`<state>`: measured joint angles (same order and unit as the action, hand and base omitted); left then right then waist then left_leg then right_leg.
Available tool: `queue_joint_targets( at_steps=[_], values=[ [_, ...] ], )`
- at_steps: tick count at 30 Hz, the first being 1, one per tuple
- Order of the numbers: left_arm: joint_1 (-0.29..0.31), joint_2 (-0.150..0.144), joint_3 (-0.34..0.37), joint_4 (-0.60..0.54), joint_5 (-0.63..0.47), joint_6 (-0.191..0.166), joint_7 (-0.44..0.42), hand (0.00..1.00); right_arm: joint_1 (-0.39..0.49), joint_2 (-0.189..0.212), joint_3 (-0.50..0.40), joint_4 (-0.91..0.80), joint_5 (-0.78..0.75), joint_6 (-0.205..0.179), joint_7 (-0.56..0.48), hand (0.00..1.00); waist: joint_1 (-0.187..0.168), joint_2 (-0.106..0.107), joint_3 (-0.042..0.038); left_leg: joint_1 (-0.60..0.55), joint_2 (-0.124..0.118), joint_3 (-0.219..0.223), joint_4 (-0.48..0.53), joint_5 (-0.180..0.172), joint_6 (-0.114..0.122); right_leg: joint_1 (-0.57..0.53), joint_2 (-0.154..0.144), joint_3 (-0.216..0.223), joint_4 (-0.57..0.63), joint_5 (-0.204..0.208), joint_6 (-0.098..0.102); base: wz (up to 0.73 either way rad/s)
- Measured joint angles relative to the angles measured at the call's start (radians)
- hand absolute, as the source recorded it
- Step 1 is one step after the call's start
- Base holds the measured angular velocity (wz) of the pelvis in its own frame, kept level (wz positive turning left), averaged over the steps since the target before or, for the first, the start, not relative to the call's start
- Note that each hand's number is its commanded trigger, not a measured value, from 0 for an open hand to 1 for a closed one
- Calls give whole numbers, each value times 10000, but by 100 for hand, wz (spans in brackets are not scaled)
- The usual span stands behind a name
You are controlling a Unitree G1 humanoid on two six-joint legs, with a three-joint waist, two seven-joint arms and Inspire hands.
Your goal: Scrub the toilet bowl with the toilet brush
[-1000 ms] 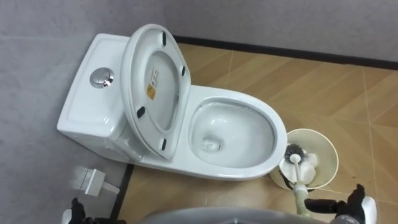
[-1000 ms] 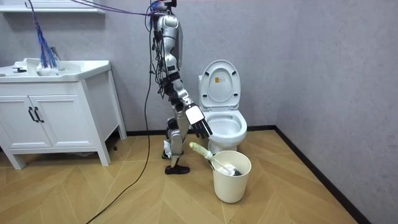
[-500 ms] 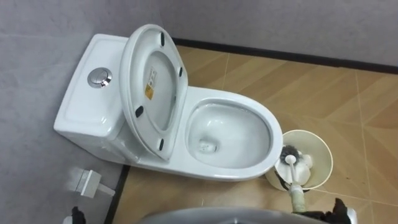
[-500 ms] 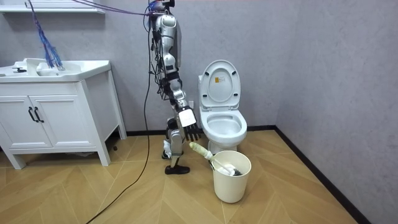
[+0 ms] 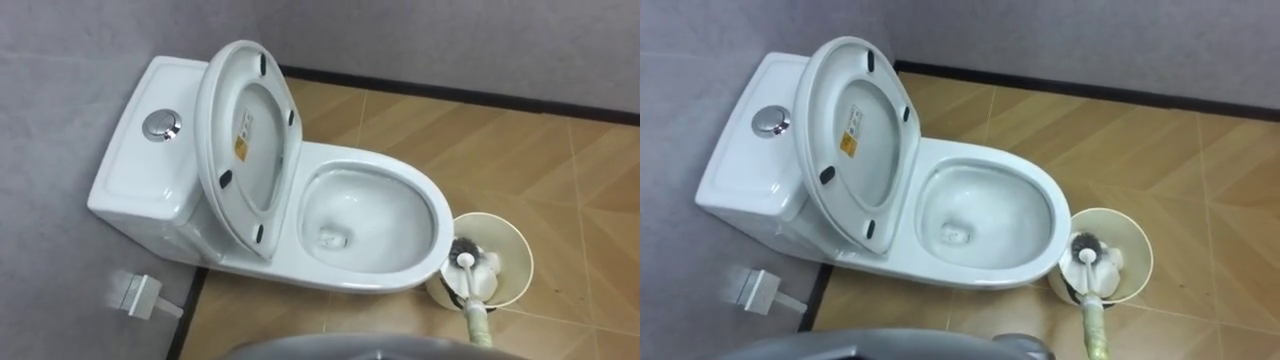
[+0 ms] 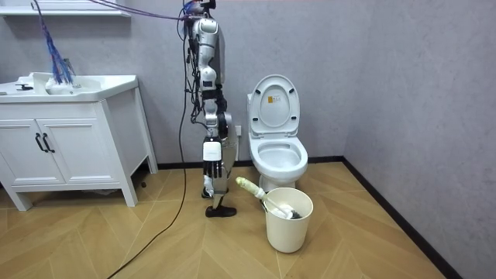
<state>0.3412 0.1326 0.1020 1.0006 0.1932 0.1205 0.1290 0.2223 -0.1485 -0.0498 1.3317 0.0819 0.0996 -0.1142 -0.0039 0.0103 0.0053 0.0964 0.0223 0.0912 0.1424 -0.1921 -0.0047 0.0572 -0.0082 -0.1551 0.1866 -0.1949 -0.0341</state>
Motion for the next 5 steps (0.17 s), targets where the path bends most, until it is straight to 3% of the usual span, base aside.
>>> queue_joint_targets(
  at_steps=[5],
  values=[
    [-28, -46, -6, -4, 699, 340, -314, 0, -73, 29, 288, 63, -134, 431, 699, 0, -186, -119, -37, 117, -42, -131, -1, -25, 20, 184, -48, -154, -25, -47, 31, 9]
  ],
)
